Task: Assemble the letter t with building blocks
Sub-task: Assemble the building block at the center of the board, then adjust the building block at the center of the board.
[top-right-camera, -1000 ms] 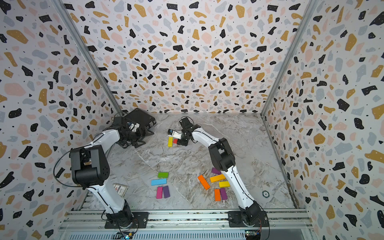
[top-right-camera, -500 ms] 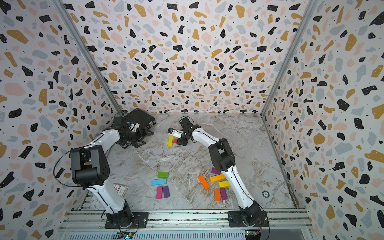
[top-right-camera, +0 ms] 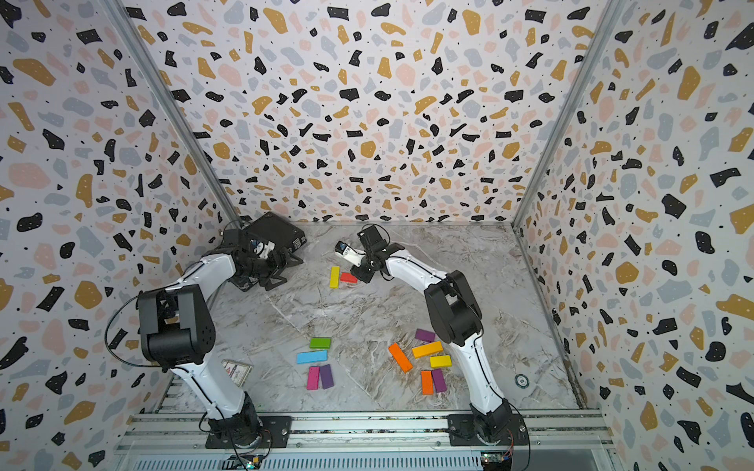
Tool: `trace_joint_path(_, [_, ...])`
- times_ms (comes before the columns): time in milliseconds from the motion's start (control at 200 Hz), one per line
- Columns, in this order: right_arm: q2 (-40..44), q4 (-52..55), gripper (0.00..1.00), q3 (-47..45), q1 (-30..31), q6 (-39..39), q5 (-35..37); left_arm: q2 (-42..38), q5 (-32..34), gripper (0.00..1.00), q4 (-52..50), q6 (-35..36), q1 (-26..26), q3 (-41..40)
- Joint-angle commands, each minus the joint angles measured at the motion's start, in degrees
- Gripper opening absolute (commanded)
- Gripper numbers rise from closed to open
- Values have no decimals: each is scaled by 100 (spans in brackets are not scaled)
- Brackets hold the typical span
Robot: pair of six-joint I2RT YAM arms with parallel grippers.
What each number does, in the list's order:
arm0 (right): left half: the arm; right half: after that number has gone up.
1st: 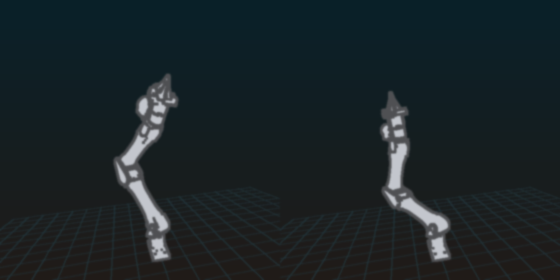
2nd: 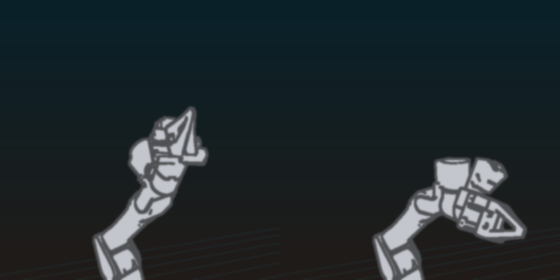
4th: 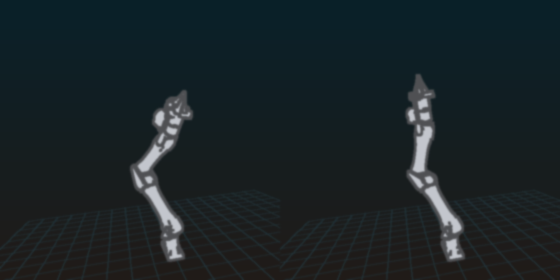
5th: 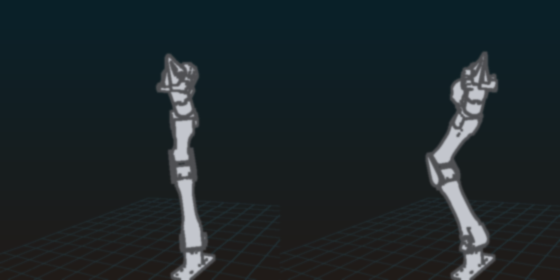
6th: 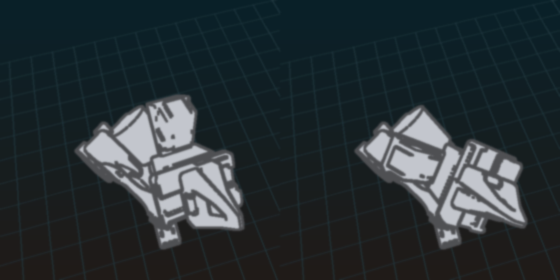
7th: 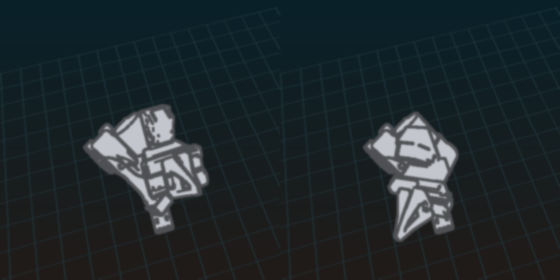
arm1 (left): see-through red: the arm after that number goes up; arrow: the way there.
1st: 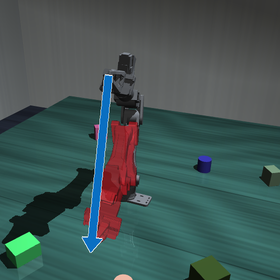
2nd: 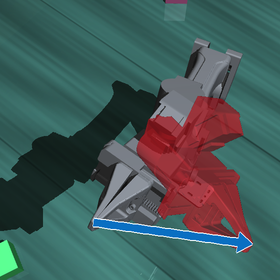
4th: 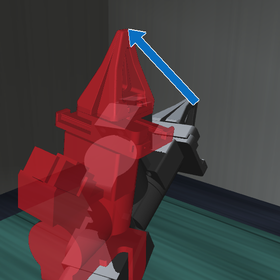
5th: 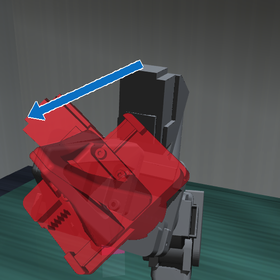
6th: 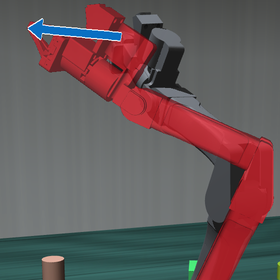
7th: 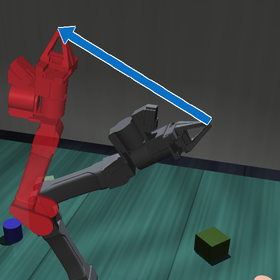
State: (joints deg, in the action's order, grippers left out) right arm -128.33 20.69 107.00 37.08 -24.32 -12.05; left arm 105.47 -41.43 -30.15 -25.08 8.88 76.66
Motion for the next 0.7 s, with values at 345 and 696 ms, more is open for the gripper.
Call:
trace_joint_path(345, [-552,1024,2,1221,-8,2757,1474,9,-80,99,-16,124,-80,122])
trace_joint_path(696, [-229,874,0,479,-8,3899,795,-34,19,100,-87,162,-106,119])
